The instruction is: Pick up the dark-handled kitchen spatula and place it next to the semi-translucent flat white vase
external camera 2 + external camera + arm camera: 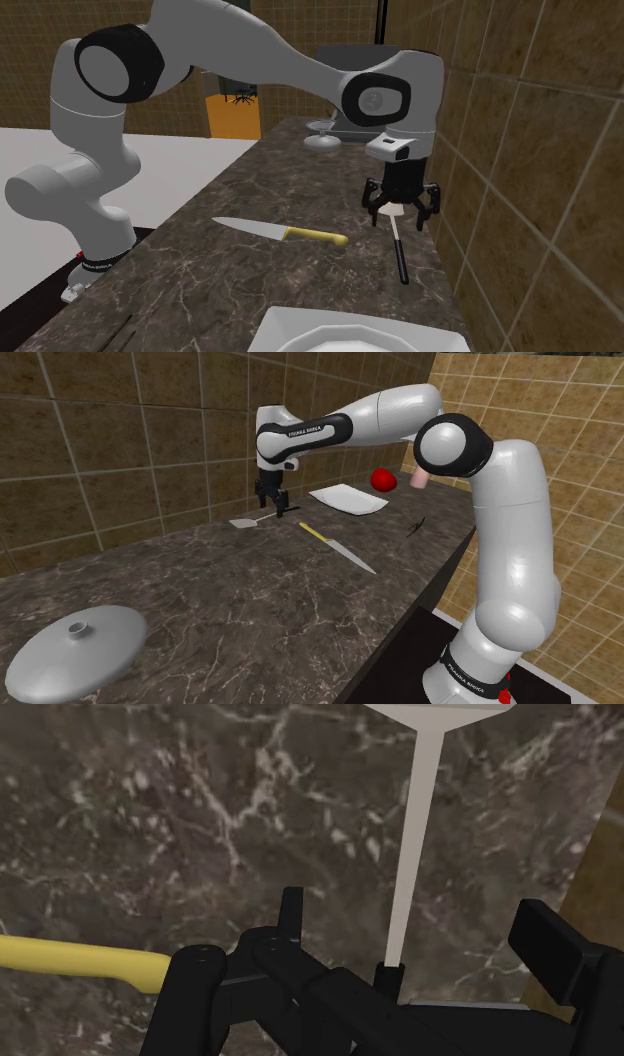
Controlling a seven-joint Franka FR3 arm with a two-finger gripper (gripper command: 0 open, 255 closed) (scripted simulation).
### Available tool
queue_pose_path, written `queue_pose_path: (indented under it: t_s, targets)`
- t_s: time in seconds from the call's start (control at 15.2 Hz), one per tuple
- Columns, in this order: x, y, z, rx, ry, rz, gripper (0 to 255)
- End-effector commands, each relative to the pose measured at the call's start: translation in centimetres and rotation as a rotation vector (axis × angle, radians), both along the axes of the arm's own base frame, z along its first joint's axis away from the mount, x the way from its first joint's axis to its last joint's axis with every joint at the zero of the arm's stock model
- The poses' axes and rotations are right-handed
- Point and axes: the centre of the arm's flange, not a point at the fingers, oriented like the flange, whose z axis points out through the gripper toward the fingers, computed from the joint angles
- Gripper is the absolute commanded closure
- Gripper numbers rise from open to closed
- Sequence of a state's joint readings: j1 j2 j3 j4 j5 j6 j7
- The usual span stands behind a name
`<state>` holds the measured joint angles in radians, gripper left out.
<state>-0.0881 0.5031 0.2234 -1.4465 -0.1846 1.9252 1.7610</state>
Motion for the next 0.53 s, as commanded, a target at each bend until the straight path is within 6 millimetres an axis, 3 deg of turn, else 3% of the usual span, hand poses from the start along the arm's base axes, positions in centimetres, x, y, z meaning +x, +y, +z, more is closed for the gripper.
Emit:
queue_pose_path:
  t_s: [0.0,0.33,0.4,0.46]
  targets:
    - [-0.03,-0.01,-0.10,0.000,0.000,0.000,0]
    - [-0.03,-0.01,-0.10,0.000,0.000,0.000,0]
    - [-0.03,-0.01,-0.10,0.000,0.000,0.000,255]
    - [-0.03,-0.01,-0.10,0.000,0.000,0.000,255]
